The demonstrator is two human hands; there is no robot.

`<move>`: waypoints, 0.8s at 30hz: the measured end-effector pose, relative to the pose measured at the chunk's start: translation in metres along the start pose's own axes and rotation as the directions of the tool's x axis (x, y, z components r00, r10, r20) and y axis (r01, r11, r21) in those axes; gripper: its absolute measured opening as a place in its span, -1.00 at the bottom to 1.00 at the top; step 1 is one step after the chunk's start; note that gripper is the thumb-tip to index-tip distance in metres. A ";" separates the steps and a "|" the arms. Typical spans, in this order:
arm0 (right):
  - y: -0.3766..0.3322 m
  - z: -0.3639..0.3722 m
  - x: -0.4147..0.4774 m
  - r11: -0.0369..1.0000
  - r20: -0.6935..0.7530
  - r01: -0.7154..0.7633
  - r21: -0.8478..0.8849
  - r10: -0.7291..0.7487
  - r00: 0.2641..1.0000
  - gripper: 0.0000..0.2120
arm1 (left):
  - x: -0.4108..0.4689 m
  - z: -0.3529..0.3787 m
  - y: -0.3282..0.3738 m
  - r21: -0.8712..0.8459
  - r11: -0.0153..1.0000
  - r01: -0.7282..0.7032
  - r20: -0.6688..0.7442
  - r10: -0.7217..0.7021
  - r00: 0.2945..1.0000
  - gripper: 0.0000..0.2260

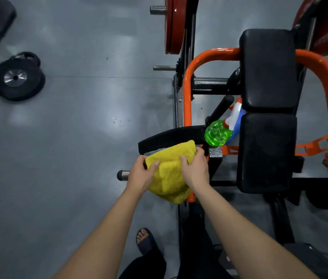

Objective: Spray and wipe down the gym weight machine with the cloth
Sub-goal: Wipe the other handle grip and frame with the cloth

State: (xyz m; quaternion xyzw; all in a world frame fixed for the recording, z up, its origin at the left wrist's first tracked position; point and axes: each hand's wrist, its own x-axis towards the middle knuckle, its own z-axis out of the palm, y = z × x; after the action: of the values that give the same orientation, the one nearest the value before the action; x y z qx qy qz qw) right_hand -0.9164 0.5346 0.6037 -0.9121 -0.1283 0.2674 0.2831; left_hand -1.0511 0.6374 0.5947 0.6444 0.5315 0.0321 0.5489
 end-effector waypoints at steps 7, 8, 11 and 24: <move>0.047 0.066 0.060 0.912 0.364 0.130 -0.390 0.023 0.931 -0.14 | 0.078 0.025 -0.037 0.271 0.920 0.282 0.101 -0.319 0.942 -0.63; 0.050 0.072 0.064 0.920 0.414 0.125 -0.372 0.044 0.909 -0.10 | 0.086 0.024 -0.038 0.171 0.917 0.360 0.098 -0.379 0.920 -0.66; 0.051 0.087 0.078 0.931 0.433 0.115 -0.345 0.049 0.900 0.03 | 0.114 0.021 -0.037 -0.156 0.868 0.472 0.105 -0.460 0.882 -0.72; 0.041 0.136 0.131 0.783 0.138 -0.147 -0.605 0.284 0.949 -0.16 | 0.254 0.020 -0.036 -0.966 0.175 0.191 0.094 -0.450 0.888 -0.65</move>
State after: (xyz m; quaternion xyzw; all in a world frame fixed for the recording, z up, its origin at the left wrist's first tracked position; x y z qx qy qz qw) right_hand -0.8810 0.6130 0.4308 -0.9276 -0.1295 0.3451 -0.0613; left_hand -0.9521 0.8009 0.4230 0.0407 0.5785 0.2995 0.7576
